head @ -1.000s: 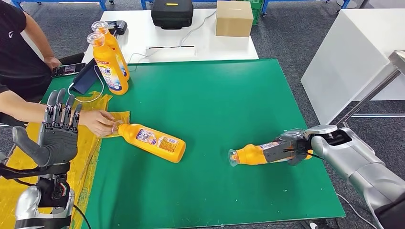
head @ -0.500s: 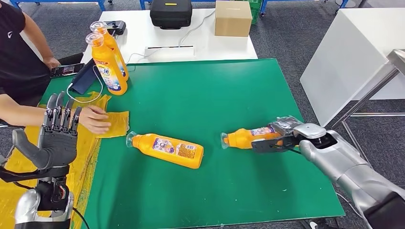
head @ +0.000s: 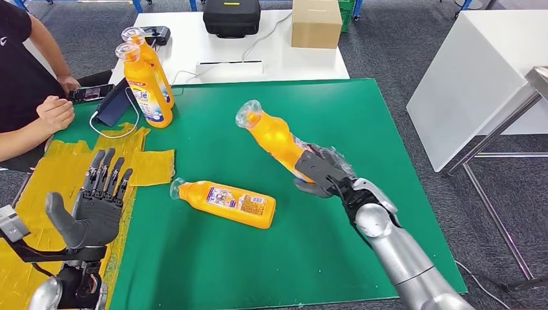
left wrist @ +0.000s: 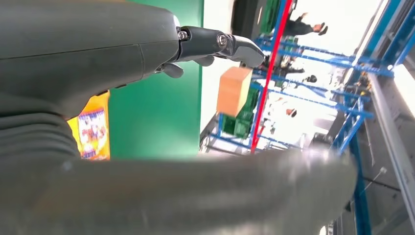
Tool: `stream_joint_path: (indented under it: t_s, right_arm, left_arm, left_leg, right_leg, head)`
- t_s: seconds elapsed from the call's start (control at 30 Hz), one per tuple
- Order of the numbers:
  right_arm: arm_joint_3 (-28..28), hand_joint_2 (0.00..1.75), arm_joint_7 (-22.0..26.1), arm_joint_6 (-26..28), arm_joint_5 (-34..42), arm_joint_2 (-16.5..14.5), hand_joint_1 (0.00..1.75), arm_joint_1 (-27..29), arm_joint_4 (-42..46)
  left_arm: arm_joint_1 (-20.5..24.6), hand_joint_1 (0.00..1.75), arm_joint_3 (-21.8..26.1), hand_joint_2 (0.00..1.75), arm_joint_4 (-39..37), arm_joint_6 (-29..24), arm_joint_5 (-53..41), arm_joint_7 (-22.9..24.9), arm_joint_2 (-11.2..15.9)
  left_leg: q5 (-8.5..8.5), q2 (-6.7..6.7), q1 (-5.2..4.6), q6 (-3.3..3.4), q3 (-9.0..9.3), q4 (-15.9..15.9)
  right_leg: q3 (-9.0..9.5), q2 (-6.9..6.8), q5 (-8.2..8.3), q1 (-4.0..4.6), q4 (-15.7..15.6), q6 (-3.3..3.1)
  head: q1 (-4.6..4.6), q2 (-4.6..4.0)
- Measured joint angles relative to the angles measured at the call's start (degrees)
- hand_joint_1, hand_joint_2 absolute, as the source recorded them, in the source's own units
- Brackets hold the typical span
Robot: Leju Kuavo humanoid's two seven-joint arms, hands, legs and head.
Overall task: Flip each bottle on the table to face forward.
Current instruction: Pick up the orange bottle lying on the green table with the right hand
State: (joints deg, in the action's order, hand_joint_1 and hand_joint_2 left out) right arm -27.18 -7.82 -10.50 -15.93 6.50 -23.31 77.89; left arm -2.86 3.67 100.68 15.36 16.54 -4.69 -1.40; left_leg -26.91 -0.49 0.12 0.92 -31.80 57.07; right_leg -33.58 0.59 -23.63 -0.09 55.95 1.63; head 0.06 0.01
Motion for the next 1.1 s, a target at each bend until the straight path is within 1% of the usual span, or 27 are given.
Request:
stream_joint_path:
  t_s: [0.07,0.17,0.23,0.33,0.5,0.8,1.1]
  right_arm:
    - [-0.6,1.75,0.4,0.7,0.5,-3.6,1.75,0.7,1.2]
    - [-3.1,1.75,1.0,2.7,0.3,-8.4,1.75,1.3,1.9]
    - [-5.0,1.75,1.3,3.3,0.9,-10.4,1.75,1.4,2.1]
    - [-7.7,1.75,1.8,3.2,2.6,-12.0,1.75,1.0,2.2]
    - [-11.5,1.75,2.0,2.6,3.6,-13.6,1.75,0.2,2.2]
    - [-20.0,1.75,2.2,0.6,4.9,-14.1,1.75,-1.3,2.2]
    - [-23.1,1.75,1.9,0.2,6.1,-13.6,1.75,-2.8,2.2]
  left_arm:
    - [0.7,0.00,-2.1,1.75,0.1,-1.0,-1.2,0.3,-0.9]
    - [1.5,0.00,-5.8,1.75,0.5,-2.6,-2.7,0.3,-2.1]
    - [1.8,0.00,-7.8,1.75,0.9,-3.2,-3.2,0.3,-2.7]
    - [2.1,0.00,-10.1,1.75,1.4,-3.7,-3.3,0.3,-3.2]
    - [2.4,0.00,-12.1,1.75,1.9,-4.0,-3.3,0.5,-3.5]
    - [2.4,0.00,-13.2,1.75,2.7,-3.0,-3.4,0.1,-3.6]
    - [2.3,0.00,-13.3,1.75,3.2,-2.5,-4.8,-0.5,-3.6]
  left_leg:
    - [0.00,0.02,-0.01,0.00,0.01,0.0]
    - [0.01,-0.01,0.00,-0.01,0.01,0.0]
    - [0.01,0.01,0.01,-0.01,0.00,0.0]
    - [0.01,0.00,0.01,-0.01,-0.02,0.0]
    - [0.01,-0.02,0.00,-0.01,-0.03,0.0]
    - [0.01,-0.03,0.01,-0.01,-0.05,0.0]
    - [0.01,-0.02,0.00,-0.01,-0.05,0.0]
  right_leg:
    - [-0.01,0.03,0.00,0.00,0.0,0.00]
    - [-0.01,0.02,0.00,0.01,0.0,0.00]
    - [-0.02,0.02,0.00,0.01,0.0,0.00]
    - [-0.03,0.02,0.00,0.01,0.0,0.00]
    - [-0.03,0.01,0.00,0.00,0.0,0.00]
    - [-0.06,0.00,0.00,0.01,0.0,0.00]
    - [-0.05,0.01,0.00,0.00,0.0,0.00]
  head:
    - [-0.01,-0.01]
    - [0.00,0.00]
    - [-0.01,0.00]
    - [0.01,-0.01]
    - [0.01,-0.01]
    - [0.01,-0.01]
    - [0.01,-0.01]
